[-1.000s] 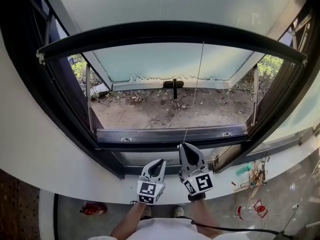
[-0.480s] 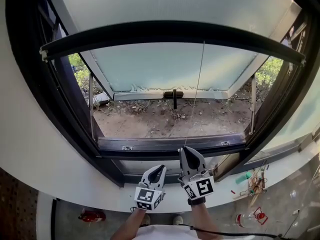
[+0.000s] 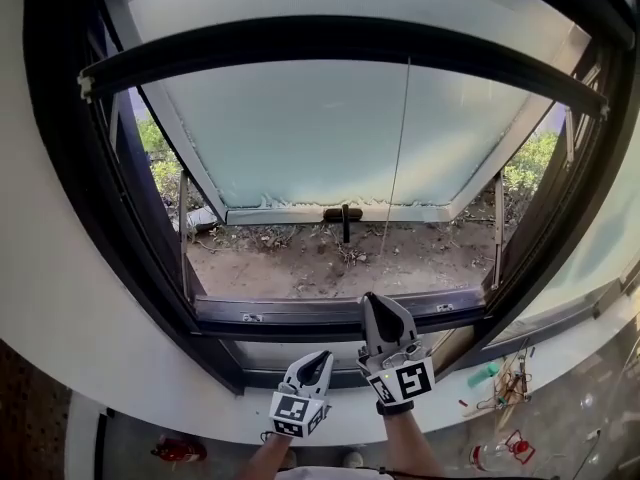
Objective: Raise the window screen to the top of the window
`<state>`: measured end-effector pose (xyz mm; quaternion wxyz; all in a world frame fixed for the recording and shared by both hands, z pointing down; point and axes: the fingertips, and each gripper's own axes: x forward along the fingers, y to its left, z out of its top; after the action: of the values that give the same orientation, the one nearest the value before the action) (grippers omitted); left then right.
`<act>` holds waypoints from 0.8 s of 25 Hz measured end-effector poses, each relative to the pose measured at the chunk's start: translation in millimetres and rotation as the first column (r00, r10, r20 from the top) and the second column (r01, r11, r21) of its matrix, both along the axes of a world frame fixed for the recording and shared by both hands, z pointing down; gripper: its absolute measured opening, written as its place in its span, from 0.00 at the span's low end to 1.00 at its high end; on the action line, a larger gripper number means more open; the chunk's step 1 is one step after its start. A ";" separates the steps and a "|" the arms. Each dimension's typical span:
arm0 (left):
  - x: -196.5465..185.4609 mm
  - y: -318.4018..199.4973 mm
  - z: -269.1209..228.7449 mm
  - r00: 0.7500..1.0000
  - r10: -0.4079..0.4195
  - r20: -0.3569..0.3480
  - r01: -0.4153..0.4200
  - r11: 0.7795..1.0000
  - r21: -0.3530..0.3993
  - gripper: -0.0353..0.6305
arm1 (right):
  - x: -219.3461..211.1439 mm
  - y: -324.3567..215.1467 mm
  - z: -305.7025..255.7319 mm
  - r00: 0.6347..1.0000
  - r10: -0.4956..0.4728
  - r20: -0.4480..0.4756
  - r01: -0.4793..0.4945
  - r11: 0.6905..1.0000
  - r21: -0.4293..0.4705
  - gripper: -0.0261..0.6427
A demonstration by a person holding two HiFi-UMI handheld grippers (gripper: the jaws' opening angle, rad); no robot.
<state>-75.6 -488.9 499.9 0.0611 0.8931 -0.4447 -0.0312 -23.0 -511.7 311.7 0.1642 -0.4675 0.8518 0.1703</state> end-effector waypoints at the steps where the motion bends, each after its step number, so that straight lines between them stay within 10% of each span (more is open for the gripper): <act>1: 0.7 0.4 0.1 1.000 0.002 -0.001 -0.002 1.000 -0.001 0.07 | -0.6 -0.7 -6.4 1.000 0.000 -0.003 0.000 1.000 0.012 0.04; 20: 1.1 -0.9 1.0 1.000 0.016 -0.006 -0.016 1.000 -0.012 0.07 | 2.3 19.2 -131.6 0.992 -0.063 0.112 0.041 0.982 0.186 0.04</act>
<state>-74.6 -489.8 500.9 0.0679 0.8961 -0.4376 -0.0308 -20.7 -492.5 180.2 0.2606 -0.4372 0.8333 0.2159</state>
